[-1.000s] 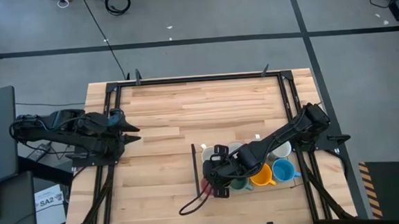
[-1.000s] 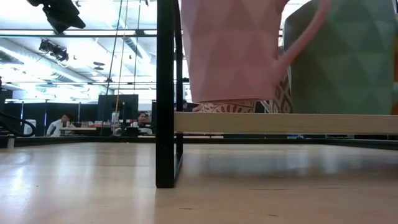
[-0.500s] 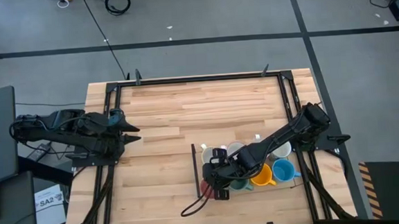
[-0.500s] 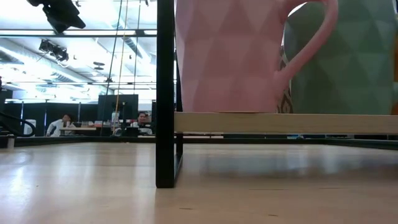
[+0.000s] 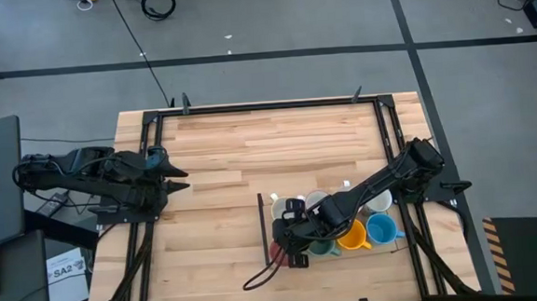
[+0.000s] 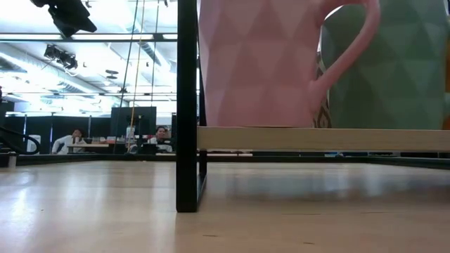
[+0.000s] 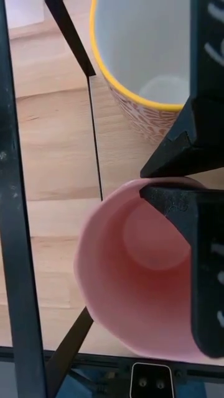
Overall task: Place coffee mugs
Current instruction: Put the pink mug on the shelf
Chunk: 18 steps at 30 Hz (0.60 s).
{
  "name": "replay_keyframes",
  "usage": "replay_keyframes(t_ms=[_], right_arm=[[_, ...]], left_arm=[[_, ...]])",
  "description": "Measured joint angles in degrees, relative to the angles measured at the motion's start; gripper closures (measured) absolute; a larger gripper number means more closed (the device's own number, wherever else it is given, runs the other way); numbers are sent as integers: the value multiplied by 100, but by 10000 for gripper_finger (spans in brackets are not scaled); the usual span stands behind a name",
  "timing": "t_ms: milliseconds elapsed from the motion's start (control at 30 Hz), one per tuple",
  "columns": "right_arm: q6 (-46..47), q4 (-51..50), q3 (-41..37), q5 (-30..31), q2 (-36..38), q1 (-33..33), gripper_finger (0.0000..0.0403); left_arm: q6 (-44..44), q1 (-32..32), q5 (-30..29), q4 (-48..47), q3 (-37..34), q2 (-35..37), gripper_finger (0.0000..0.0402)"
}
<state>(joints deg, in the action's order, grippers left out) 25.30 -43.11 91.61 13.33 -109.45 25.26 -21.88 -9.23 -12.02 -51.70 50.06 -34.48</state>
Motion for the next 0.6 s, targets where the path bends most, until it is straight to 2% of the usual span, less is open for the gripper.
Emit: replay_keyframes(t_ms=[367, 600], right_arm=[[-1, 27, 0, 20, -7, -47, 358], [0, 66, 0, -32, -7, -96, 303]], left_arm=[[-1, 0, -1, 0, 0, 0, 235], [-1, 0, 0, 0, 0, 0, 235]])
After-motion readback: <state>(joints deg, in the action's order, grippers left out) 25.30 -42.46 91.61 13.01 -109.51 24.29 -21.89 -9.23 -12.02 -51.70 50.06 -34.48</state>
